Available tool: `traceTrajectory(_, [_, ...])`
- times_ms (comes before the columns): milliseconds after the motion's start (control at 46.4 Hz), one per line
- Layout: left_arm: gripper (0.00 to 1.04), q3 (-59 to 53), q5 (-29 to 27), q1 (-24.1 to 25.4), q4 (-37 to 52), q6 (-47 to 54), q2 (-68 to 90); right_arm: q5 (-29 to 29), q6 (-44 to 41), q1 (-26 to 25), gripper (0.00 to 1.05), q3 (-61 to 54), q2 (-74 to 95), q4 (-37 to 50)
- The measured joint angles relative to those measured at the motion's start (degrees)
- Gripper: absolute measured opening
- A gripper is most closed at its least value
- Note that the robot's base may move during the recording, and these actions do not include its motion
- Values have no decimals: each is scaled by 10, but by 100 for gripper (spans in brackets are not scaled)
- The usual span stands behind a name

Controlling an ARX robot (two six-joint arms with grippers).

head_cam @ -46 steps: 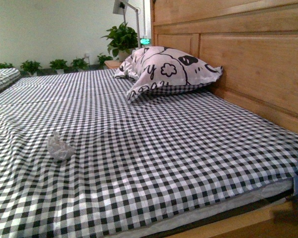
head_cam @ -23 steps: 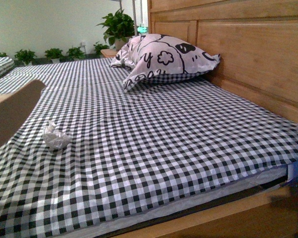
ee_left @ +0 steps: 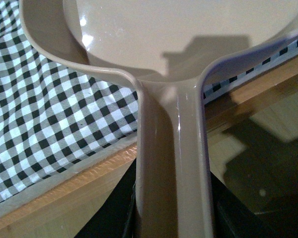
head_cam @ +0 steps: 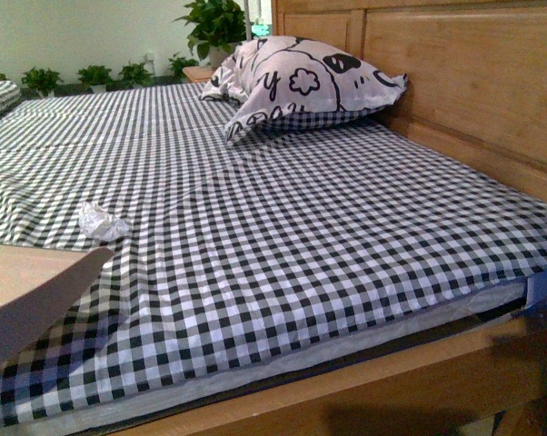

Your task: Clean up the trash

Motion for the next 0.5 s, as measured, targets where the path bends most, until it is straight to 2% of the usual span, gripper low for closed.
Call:
traceTrajectory(129, [27, 9, 3, 9, 9, 36, 51, 0, 0, 0, 19, 0, 0, 0])
traceTrajectory(496, [27, 66, -3, 16, 33, 58, 154, 0, 0, 0, 19, 0, 0, 0])
